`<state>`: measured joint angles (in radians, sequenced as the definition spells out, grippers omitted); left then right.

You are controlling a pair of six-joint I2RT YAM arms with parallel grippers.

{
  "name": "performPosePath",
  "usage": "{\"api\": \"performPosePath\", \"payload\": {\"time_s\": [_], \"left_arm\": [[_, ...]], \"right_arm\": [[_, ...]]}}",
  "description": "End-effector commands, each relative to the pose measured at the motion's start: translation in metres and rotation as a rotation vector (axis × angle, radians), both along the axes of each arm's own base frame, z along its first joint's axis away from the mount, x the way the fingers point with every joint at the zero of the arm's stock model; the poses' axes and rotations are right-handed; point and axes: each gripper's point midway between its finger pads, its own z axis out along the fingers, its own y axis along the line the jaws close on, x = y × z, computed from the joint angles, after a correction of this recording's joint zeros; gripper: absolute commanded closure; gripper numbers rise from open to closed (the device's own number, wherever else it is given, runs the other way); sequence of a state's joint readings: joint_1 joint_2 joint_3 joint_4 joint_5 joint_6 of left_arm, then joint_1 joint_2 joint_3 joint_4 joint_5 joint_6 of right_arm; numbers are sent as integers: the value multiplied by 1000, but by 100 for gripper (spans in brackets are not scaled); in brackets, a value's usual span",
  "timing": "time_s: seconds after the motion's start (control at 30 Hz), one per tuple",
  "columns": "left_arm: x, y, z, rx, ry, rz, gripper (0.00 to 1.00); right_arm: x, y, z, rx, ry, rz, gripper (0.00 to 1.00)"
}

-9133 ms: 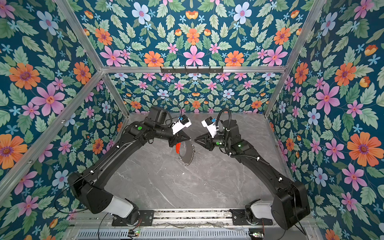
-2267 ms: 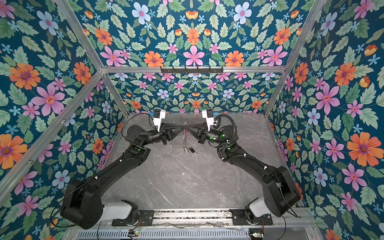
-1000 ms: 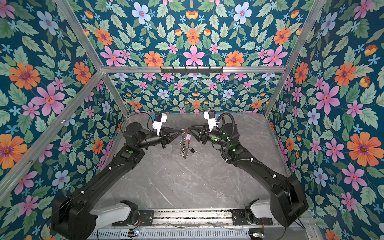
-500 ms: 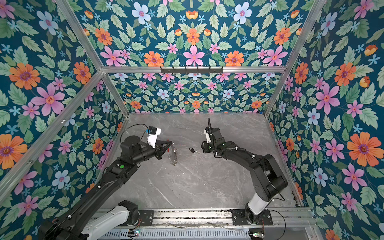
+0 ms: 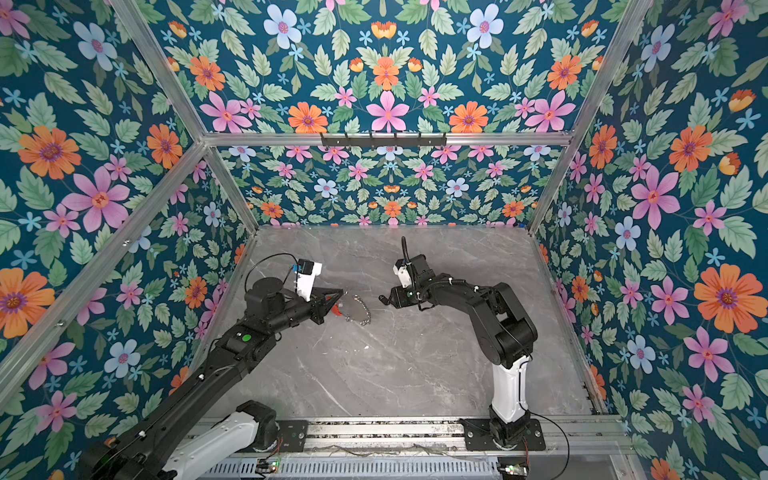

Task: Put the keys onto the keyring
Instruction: 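Release the plate with the right gripper while the left gripper holds the keyring, then lower the right gripper onto the black-tagged key and grasp its ring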

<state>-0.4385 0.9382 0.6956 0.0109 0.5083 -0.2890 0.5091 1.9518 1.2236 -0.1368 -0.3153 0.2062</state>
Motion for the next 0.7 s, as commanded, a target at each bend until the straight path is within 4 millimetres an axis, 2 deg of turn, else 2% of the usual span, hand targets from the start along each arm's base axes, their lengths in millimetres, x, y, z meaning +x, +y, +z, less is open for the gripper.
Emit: {"api": "performPosePath", "payload": {"time_s": [0.0,0.13,0.3,0.67], "left_arm": [[1,-2,15,-33,-52,-11,100],[1,0,17,-33,-60,-1,100],[0,0,22,-38,-65,-1,100],[1,-2,23,-42,-55,-5,100]], "right_arm": [[-14,3,-10,32,71,10,44],[-26,10,-12,107,121,10,42],[-33,20,-7,198,142,5,42],[-26,40,-7,249,161,18,42]]}}
